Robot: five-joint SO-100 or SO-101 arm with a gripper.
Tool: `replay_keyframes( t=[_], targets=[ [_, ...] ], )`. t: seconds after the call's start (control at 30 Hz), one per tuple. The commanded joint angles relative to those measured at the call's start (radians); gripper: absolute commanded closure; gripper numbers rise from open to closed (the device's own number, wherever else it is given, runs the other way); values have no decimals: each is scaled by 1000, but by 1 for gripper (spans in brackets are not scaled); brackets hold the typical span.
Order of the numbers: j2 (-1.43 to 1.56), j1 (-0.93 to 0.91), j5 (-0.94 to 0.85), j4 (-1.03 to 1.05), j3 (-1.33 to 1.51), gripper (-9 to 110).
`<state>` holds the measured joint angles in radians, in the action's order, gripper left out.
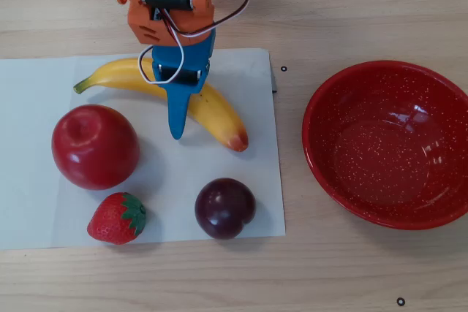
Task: Grasp the banana and put it in the red bowl
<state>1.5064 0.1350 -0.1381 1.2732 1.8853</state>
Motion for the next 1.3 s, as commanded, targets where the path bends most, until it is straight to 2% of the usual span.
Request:
replay_keyframes(
  t=[0.0, 0.13, 0.33, 0.67, 0.87, 1.27],
  targets=[
    [23, -31, 29, -26, -48, 49],
    [-8, -34, 54, -66, -48, 52],
    [-20, -34, 86, -74, -51, 62],
    [-20, -15, 106, -46, -51, 101],
    [3, -2, 87, 0, -72, 101],
    [51, 35, 38, 394, -448, 101]
  ],
)
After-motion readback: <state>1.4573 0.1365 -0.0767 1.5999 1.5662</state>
